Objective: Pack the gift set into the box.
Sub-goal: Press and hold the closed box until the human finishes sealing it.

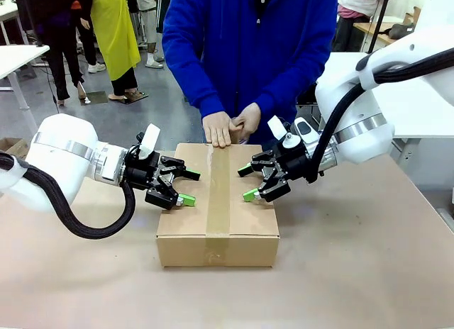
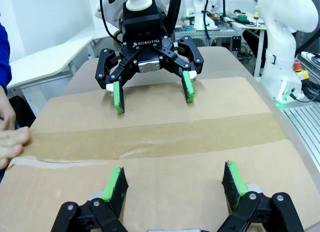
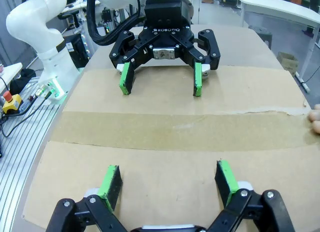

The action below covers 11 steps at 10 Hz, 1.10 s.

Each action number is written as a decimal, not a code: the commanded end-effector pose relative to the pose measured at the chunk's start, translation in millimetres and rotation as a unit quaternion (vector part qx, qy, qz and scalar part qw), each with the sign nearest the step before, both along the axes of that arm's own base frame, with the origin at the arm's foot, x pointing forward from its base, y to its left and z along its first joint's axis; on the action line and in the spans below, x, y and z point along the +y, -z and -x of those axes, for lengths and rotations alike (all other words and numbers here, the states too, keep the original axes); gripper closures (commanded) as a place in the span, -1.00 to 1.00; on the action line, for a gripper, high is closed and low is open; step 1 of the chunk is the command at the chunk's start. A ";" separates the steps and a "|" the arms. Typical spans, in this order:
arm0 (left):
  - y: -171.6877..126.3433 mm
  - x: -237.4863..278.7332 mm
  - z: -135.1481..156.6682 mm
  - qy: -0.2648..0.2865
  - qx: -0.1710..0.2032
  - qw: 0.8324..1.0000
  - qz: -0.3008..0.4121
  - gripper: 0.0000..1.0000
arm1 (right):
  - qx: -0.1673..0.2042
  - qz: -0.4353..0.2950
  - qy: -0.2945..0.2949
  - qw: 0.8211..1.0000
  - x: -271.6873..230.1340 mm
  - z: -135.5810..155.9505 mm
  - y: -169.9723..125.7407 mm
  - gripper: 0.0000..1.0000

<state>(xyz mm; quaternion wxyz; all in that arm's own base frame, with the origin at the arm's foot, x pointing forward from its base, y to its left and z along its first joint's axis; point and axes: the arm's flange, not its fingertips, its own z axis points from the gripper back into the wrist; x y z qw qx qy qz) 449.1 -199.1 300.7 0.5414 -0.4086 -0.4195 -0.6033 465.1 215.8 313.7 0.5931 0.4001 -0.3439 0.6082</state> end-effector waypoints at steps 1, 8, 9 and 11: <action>2.7 3.0 1.8 0.003 -0.009 1.000 0.002 -1.00 | 0.003 -0.002 0.008 1.000 0.3 2.4 2.8 -1.00; -14.9 16.4 0.9 0.001 0.009 1.000 0.000 -1.00 | 0.022 -0.031 -0.032 0.999 -13.2 6.0 -14.3 -1.00; -39.1 53.9 10.0 0.005 0.004 0.999 0.051 -1.00 | 0.012 -0.084 -0.008 0.996 -50.5 16.1 -43.6 -1.00; -58.2 140.3 33.5 -0.039 -0.030 0.987 0.151 -1.00 | -0.018 -0.157 0.087 0.984 -150.8 41.5 -71.1 -1.00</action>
